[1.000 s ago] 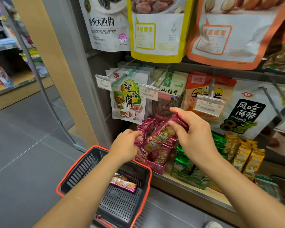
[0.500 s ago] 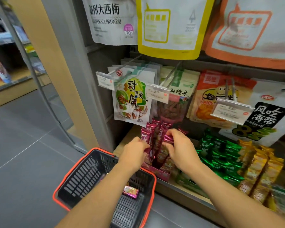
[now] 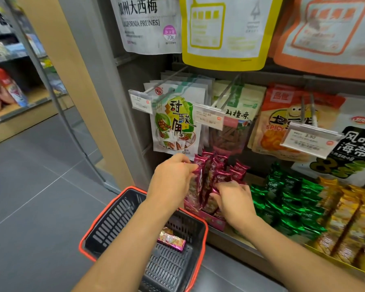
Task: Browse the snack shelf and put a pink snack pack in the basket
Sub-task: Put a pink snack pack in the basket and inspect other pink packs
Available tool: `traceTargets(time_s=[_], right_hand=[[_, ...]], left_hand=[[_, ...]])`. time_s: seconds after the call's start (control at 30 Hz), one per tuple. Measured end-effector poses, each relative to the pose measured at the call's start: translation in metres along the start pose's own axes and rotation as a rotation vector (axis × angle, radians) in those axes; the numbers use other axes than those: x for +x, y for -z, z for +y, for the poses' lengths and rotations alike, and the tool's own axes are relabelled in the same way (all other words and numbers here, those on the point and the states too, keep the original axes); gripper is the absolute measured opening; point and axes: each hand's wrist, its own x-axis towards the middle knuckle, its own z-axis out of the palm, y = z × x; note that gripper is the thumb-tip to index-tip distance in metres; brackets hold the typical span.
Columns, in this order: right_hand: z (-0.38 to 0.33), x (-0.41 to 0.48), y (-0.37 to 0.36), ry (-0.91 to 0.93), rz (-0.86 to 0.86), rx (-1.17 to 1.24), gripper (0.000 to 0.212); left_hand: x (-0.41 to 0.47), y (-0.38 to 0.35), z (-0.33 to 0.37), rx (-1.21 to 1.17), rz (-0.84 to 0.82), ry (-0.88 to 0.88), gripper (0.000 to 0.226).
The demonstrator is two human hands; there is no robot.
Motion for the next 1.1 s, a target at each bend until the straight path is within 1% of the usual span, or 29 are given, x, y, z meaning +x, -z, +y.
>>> traceTargets(time_s=[0.13,0.2,0.27,0.3,0.33,0.37,0.4,0.43,0.47,0.5,0.53,0.57,0.6,0.63,0.7,0.73,0.8,0.87,0.93,0.97,1.03,1.1], right_hand=[[0.002,0.001,-0.004,-0.009,-0.022,-0.144,0.037],[0.002,0.002,0.006,-0.039,-0.024,-0.130,0.043],[-0.001,0.002,0.023,-0.070,-0.016,-0.074,0.051],[-0.002,0.002,0.034,-0.081,-0.009,0.000,0.051],[-0.004,0.001,0.047,-0.091,-0.017,0.139,0.050],[-0.007,0.000,0.062,-0.101,-0.065,0.352,0.049],[-0.011,-0.004,0.077,-0.105,-0.164,0.599,0.050],[-0.017,-0.011,0.093,-0.093,-0.285,0.828,0.056],[-0.024,-0.022,0.107,-0.062,-0.392,0.975,0.063],[-0.029,-0.035,0.117,-0.015,-0.453,1.044,0.065],[-0.033,-0.047,0.124,0.041,-0.471,1.088,0.057],[-0.037,-0.058,0.127,0.084,-0.470,1.152,0.048],[-0.040,-0.067,0.128,0.098,-0.453,1.242,0.042],[-0.043,-0.076,0.128,0.094,-0.434,1.338,0.039],[-0.050,-0.091,0.131,0.101,-0.395,1.438,0.034],[-0.052,-0.095,0.130,0.115,-0.360,1.410,0.034],[-0.055,-0.100,0.128,0.140,-0.292,1.333,0.039],[-0.054,-0.103,0.125,0.145,-0.256,1.290,0.043],[-0.052,-0.107,0.122,0.144,-0.252,1.225,0.041],[-0.050,-0.108,0.122,0.146,-0.254,1.180,0.038],[-0.046,-0.109,0.122,0.152,-0.257,1.078,0.036],[-0.039,-0.108,0.127,0.172,-0.269,0.953,0.036]], left_hand=[[0.001,0.025,0.008,0.001,0.107,-0.059,0.018],[0.001,0.037,0.009,-0.006,0.116,-0.085,0.017],[0.001,0.049,0.010,-0.077,0.115,-0.058,0.017],[0.000,0.056,0.010,-0.151,0.110,-0.023,0.017],[0.000,0.062,0.010,-0.247,0.102,0.019,0.016],[-0.002,0.067,0.011,-0.351,0.091,0.063,0.016],[-0.003,0.071,0.012,-0.465,0.068,0.108,0.018],[-0.005,0.076,0.015,-0.589,0.037,0.151,0.020],[-0.007,0.079,0.017,-0.712,0.008,0.189,0.019],[-0.009,0.081,0.021,-0.810,-0.011,0.219,0.016],[-0.011,0.083,0.024,-0.879,-0.018,0.234,0.013],[-0.013,0.085,0.026,-0.925,-0.022,0.238,0.011],[-0.015,0.087,0.029,-0.967,-0.032,0.234,0.011],[-0.017,0.089,0.031,-1.015,-0.048,0.229,0.012],[-0.021,0.094,0.032,-1.133,-0.081,0.241,0.017],[-0.022,0.096,0.032,-1.172,-0.081,0.260,0.020],[-0.026,0.100,0.035,-1.173,-0.056,0.312,0.024],[-0.030,0.101,0.037,-1.063,-0.024,0.324,0.022],[-0.036,0.100,0.039,-0.906,-0.011,0.285,0.022],[-0.040,0.101,0.040,-0.852,-0.032,0.252,0.028],[-0.047,0.102,0.044,-0.754,-0.129,0.157,0.038],[-0.054,0.102,0.046,-0.674,-0.205,0.082,0.039]])
